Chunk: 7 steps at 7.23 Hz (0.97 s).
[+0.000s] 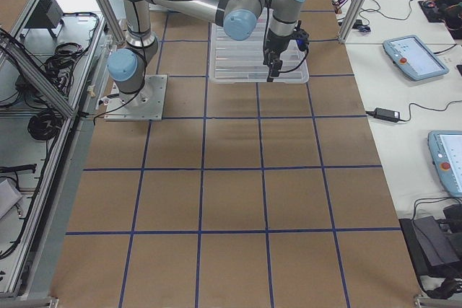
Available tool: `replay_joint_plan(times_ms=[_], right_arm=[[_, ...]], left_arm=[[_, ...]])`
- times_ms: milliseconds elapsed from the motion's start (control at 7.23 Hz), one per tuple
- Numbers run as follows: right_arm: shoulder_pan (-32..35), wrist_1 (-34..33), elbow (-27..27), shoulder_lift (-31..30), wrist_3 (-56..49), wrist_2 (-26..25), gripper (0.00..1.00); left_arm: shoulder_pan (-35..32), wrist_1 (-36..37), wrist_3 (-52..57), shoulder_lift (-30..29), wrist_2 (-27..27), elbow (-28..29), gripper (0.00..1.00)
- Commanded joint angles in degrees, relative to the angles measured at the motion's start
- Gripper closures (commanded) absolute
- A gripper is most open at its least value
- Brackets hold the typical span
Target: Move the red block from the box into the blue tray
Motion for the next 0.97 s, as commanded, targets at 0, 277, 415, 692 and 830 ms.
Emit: replay_joint_plan(times_ms=[0, 277, 415, 692, 830], right_arm=[[-0.43, -0.55, 0.13, 0.10, -0.12, -0.33, 0.00], [-1.04, -1.00, 1.09, 0.19, -0.30, -0.42, 0.00], [-2.00, -1.00, 2.14, 0.80, -0.21, -0.77, 0.00], [-5.07, -1.08, 3.29, 1.33, -0.21, -0.42, 0.00], [-5.26, -1.08, 3.90, 1.59, -0.21, -0.51, 0.00]], left_arm=[[-1.30, -13.35, -2.85, 5.75, -0.09, 5.78, 0.00], [-8.22, -25.88, -13.62, 9.99, 0.17, 13.09, 0.00], [-13.22, -29.40, -19.78, 12.44, 0.34, 15.12, 0.00], [-19.22, -30.40, -23.44, 17.45, 0.34, 15.67, 0.00], [-21.50, -30.23, -23.70, 19.04, 1.30, 15.49, 0.00]])
